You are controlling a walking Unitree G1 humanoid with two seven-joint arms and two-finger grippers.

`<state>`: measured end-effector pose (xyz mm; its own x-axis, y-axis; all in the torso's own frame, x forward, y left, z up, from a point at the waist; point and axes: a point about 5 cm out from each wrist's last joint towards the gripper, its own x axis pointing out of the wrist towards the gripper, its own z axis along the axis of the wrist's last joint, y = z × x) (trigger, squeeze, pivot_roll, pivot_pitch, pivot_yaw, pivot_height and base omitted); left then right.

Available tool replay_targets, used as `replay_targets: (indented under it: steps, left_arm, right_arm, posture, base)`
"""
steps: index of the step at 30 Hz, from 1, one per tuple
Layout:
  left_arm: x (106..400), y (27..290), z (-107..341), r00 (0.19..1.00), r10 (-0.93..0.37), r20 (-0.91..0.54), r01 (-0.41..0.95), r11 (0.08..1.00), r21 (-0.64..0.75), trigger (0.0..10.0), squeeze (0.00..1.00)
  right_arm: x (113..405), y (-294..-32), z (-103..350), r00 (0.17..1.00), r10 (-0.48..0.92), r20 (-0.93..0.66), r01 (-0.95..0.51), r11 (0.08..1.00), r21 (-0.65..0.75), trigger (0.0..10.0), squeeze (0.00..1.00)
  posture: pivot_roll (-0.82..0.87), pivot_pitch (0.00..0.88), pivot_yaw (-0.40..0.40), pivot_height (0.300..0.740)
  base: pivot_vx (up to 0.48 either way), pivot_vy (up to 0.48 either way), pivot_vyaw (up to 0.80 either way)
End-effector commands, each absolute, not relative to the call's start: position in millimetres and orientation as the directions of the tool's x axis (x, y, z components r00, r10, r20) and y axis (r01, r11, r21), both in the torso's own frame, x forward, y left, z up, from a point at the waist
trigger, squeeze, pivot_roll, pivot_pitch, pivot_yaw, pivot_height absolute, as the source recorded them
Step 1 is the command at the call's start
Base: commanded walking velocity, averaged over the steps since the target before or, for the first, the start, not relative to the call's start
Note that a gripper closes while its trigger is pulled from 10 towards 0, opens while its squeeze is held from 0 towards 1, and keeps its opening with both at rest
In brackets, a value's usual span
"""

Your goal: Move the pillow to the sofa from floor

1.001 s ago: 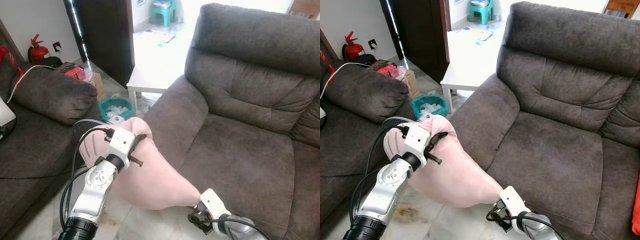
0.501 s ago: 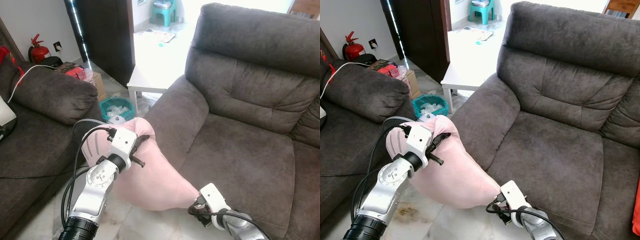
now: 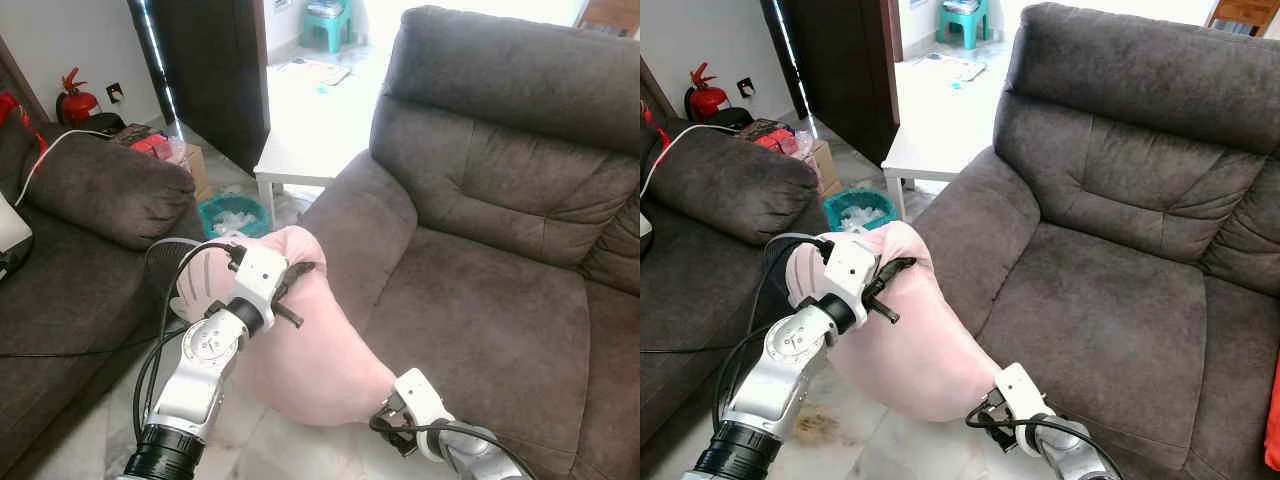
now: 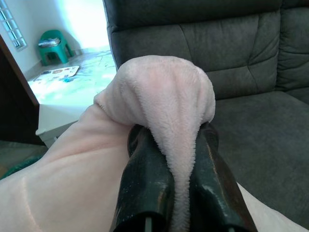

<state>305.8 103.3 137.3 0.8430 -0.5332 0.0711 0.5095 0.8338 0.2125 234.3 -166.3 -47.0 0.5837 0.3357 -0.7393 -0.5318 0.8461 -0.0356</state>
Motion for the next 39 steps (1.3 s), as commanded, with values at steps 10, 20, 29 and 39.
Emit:
replay_targets:
  steps: [10,20,29,39]
  left_arm:
    - [304,93,165,0.792,-0.585,0.175,0.535,0.802,0.265,10.0,0.00]
    - [304,89,167,0.779,-0.601,0.179,0.550,0.792,0.266,10.0,0.00]
    - [303,90,167,0.779,-0.600,0.180,0.549,0.793,0.266,10.0,0.00]
    - [303,91,165,0.782,-0.599,0.171,0.549,0.792,0.267,10.0,0.00]
  right_arm:
    - [229,-183,-50,0.573,0.313,-0.758,-0.544,0.836,-0.066,0.0,0.00]
    - [227,-182,-51,0.575,0.328,-0.750,-0.553,0.831,-0.060,0.0,0.00]
    - [230,-176,-49,0.575,0.349,-0.740,-0.566,0.823,-0.051,0.0,0.00]
    - [239,-176,-41,0.611,0.347,-0.712,-0.540,0.840,-0.054,0.0,0.00]
  posture:
    - [0.14,0.000,-0.031,0.740]
    - [0.14,0.000,-0.031,0.740]
    - [0.14,0.000,-0.032,0.740]
    - [0.13,0.000,-0.027,0.740]
  base:
    - [0.000,0.000,0.00]
    - [0.000,0.000,0.00]
    - [0.000,0.000,0.00]
    - [0.000,0.000,0.00]
